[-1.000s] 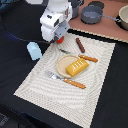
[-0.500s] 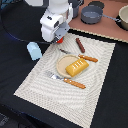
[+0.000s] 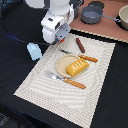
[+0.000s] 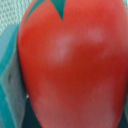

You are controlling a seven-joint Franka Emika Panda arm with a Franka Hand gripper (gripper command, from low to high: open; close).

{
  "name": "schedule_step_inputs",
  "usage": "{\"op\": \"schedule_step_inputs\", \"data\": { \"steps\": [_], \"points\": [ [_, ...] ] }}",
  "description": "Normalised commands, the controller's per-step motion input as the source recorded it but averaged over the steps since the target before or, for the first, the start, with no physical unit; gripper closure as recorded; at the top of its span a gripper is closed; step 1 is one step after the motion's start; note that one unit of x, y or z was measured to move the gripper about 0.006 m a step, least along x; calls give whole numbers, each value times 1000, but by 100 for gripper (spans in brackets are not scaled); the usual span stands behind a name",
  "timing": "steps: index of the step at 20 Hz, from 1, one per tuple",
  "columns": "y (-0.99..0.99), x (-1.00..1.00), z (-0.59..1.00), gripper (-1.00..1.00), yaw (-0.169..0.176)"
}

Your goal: Interact with the objects in diverse but meaningful ways.

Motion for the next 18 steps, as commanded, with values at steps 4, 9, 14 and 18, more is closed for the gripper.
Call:
{"op": "schedule_step_inputs", "data": {
  "steps": [4,9,14,18],
  "points": [
    [251,-49,1000,100,-30],
    [343,45,1000,100,-58],
    [470,324,1000,100,-53],
    [524,371,1000,100,-27]
  ]
}}
